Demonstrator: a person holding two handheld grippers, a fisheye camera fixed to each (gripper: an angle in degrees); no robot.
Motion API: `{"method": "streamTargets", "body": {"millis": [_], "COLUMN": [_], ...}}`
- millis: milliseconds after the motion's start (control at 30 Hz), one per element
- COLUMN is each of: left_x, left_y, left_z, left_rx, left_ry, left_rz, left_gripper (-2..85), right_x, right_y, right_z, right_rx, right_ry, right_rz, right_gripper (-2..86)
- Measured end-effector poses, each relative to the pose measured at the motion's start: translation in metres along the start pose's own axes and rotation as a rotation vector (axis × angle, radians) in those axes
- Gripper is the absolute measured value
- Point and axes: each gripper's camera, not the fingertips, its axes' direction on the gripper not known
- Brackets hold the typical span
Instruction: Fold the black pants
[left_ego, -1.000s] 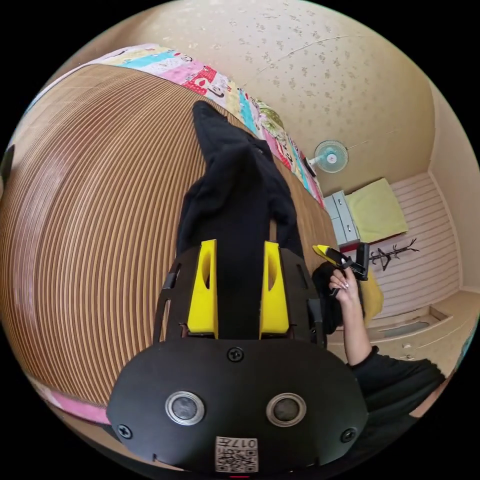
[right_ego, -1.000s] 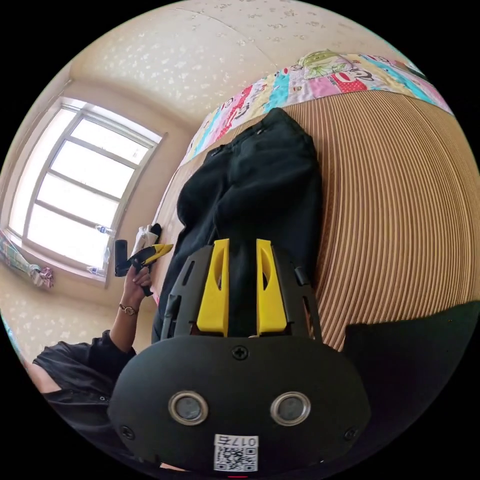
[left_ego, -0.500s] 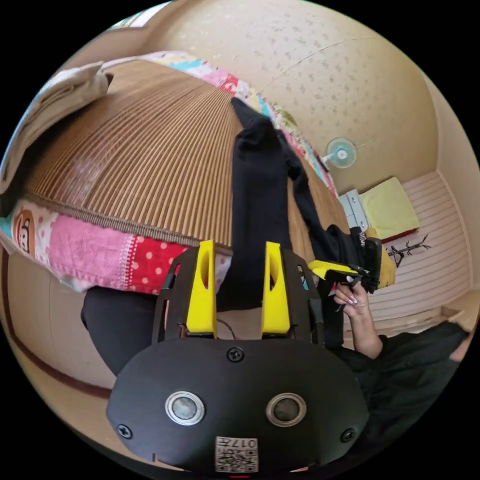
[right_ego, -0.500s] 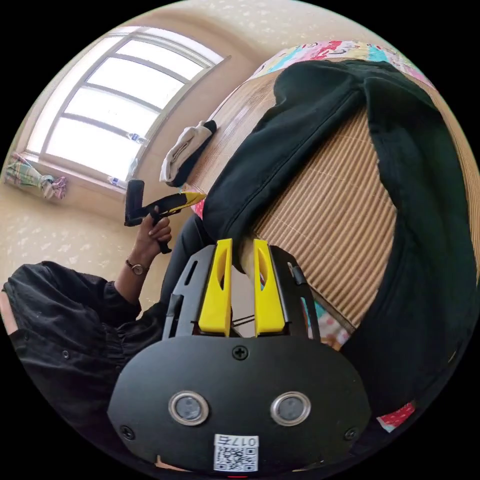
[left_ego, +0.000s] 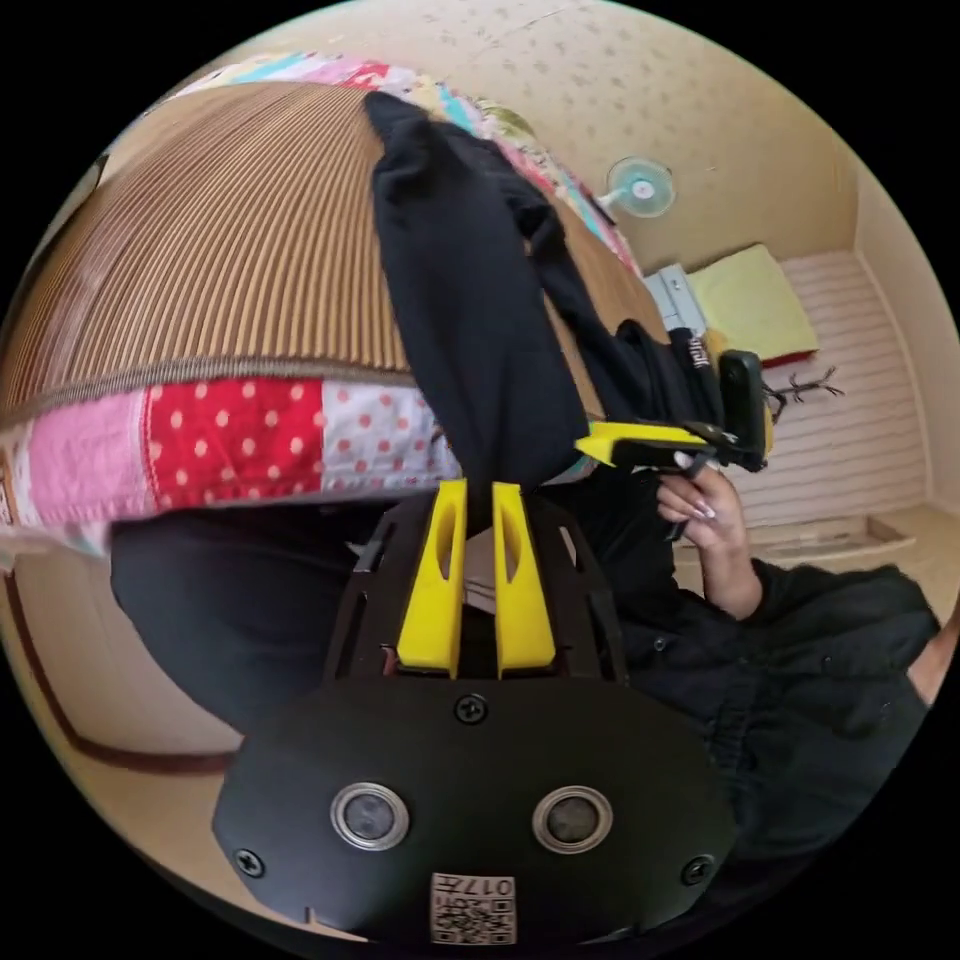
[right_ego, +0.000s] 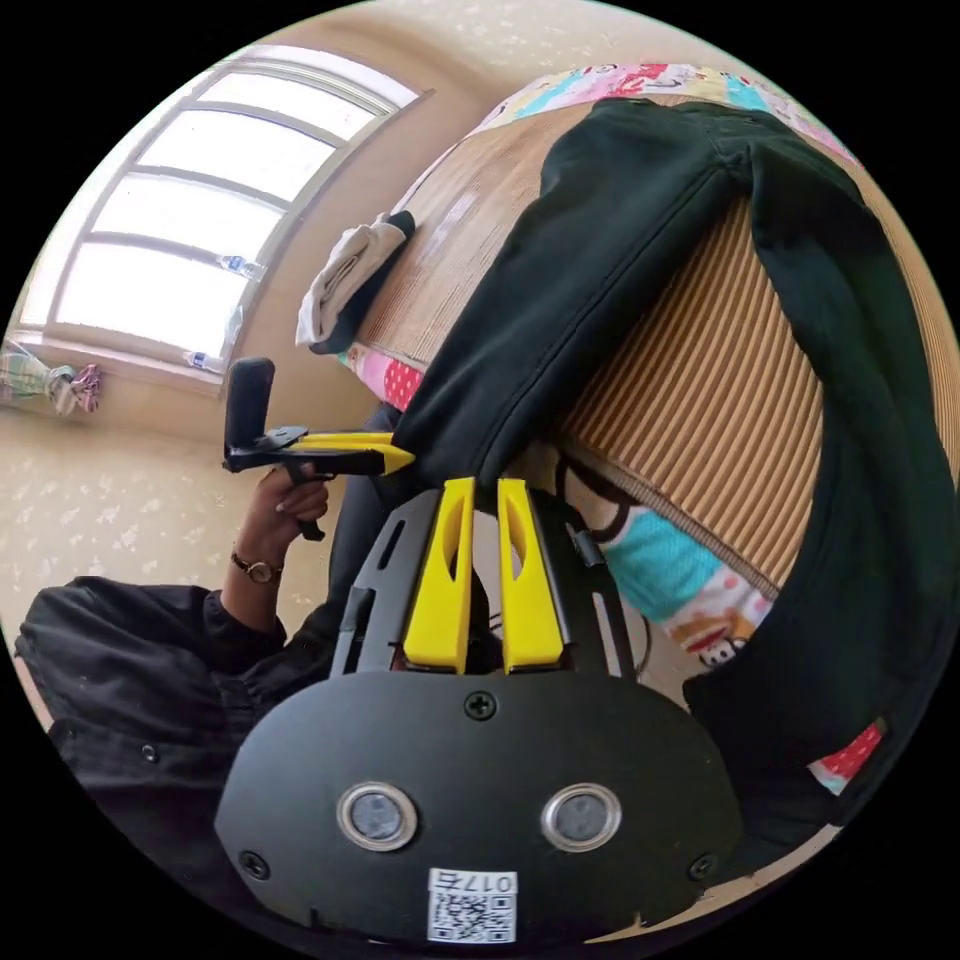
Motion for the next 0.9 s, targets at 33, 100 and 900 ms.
{"method": "streamTargets", "body": {"millis": [33,100,900], "left_x": [-0.001,0.024,0.174], "left_y": [0.003,0.008,-0.152], "left_z": [-0.007,-0.044,0.291], "left_rx": [0.020,0.118,-0.002], "left_ry": [-0.031,-0.232,0.055], "left_rz": [0.001,0.073,0.544], "left_gripper": [5.8,8.0,3.9], "right_x": [-0.002,-0.005,0.113], "right_y": [0.007,0.040,0.171], "right_z": [-0.008,-0.056,-0.123], "right_rx": [0.008,0.122,0.381], "right_ry": [-0.019,-0.016,0.123], "right_rz": [-0.021,-0.035,0.352], "right_gripper": [3.7,3.4,4.6]}}
